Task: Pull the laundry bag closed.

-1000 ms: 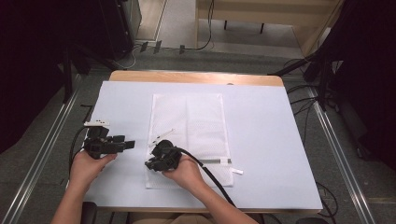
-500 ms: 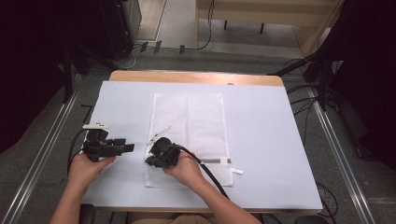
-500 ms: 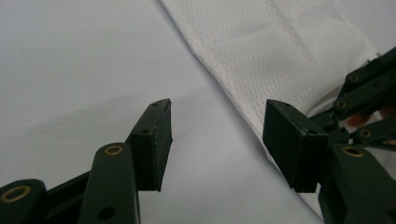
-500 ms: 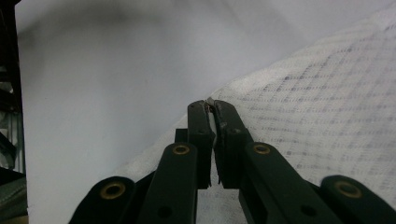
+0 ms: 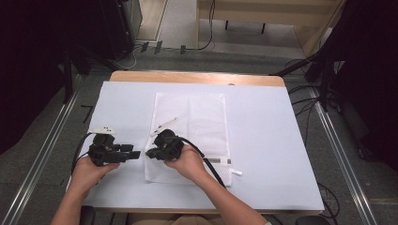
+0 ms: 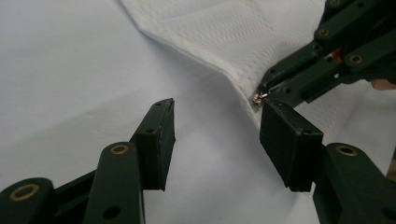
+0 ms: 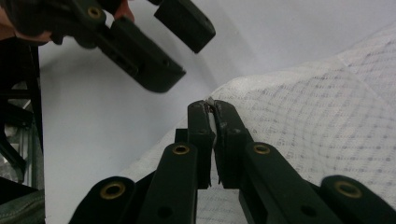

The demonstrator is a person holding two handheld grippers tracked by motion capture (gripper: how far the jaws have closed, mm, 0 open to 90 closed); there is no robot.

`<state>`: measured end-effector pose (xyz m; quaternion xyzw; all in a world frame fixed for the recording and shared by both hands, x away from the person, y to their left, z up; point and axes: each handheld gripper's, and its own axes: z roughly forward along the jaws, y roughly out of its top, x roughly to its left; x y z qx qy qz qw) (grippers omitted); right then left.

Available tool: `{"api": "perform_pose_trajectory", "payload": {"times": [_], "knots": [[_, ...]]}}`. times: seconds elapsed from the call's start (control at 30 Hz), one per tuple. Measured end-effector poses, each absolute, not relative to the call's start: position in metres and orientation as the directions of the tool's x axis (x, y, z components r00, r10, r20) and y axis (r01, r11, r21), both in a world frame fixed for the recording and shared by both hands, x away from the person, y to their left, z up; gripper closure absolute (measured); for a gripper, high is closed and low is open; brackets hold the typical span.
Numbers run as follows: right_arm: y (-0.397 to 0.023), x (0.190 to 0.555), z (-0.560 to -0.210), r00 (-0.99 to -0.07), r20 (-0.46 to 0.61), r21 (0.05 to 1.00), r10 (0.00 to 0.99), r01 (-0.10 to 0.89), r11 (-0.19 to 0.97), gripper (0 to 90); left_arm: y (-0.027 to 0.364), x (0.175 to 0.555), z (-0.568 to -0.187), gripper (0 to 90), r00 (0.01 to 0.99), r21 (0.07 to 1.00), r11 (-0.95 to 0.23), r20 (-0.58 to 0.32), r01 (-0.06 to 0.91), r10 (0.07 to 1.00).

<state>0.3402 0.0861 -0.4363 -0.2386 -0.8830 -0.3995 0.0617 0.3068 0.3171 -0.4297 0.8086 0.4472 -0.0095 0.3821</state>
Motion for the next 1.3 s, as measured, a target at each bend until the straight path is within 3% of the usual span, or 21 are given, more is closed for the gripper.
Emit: {"api": "perform_pose_trajectory", "payload": {"times": [0.5, 0.8, 1.13, 1.3], "knots": [[0.084, 0.340, -0.426, -0.880, 0.305, 0.697, 0.364, 0.467, 0.544, 87.8, 0.291, 0.307, -0.439, 50.2, 0.681, 0.569, -0.427, -0.364, 0.703, 0.636], [0.082, 0.337, -0.421, -0.886, 0.325, 0.701, 0.329, 0.460, 0.545, 87.8, 0.288, 0.311, -0.441, 64.2, 0.676, 0.554, -0.434, -0.369, 0.711, 0.638], [0.082, 0.337, -0.421, -0.889, 0.340, 0.696, 0.309, 0.458, 0.553, 87.9, 0.285, 0.313, -0.441, 72.2, 0.681, 0.558, -0.432, -0.380, 0.709, 0.626], [0.081, 0.337, -0.421, -0.889, 0.346, 0.689, 0.298, 0.457, 0.562, 88.0, 0.285, 0.312, -0.440, 84.8, 0.688, 0.558, -0.439, -0.383, 0.704, 0.616]]}}
